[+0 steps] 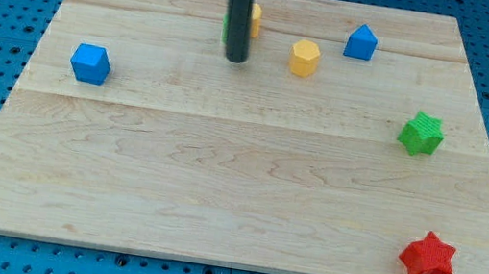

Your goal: Push the green circle towards top left of the board

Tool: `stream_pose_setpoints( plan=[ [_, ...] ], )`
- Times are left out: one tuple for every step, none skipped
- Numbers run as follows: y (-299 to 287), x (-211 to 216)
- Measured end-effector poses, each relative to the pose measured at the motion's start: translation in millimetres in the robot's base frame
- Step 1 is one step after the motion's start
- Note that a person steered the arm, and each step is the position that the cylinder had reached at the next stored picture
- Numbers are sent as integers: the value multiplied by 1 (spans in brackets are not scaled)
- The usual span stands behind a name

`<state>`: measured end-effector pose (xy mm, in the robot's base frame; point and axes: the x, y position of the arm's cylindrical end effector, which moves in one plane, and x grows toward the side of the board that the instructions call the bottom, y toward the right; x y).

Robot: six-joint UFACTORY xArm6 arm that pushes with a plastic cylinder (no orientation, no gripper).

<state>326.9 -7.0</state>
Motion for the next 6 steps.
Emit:
stream_pose_setpoints(
  plan=[
    [-4,-35],
    [-94,-48],
    [-122,-125],
    [-118,-128],
    [-141,-125],
    [-188,-102]
  ],
)
